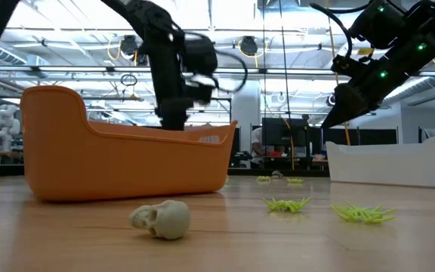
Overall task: Sort Halloween decoration
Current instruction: Put the green spider into the black bin
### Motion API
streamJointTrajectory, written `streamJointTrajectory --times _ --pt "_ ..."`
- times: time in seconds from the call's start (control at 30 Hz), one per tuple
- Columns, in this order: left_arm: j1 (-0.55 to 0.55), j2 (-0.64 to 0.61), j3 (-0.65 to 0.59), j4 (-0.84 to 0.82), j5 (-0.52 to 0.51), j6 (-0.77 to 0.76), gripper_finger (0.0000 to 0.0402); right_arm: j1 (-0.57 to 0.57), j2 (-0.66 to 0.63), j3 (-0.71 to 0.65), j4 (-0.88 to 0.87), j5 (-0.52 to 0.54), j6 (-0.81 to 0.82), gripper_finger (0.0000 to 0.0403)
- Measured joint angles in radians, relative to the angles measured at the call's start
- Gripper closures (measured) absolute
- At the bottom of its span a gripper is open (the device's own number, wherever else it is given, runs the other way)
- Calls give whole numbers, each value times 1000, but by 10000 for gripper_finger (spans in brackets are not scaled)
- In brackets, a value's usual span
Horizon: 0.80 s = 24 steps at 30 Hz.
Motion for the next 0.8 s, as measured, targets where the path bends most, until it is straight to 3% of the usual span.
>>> streamJointTrajectory --times 0.53,0.8 --pt "-23 -366 -2 116 83 -188 402 39 0 0 18 -71 18 179" --pt "-91 -510 -208 443 84 -253 402 98 0 0 58 -72 9 179"
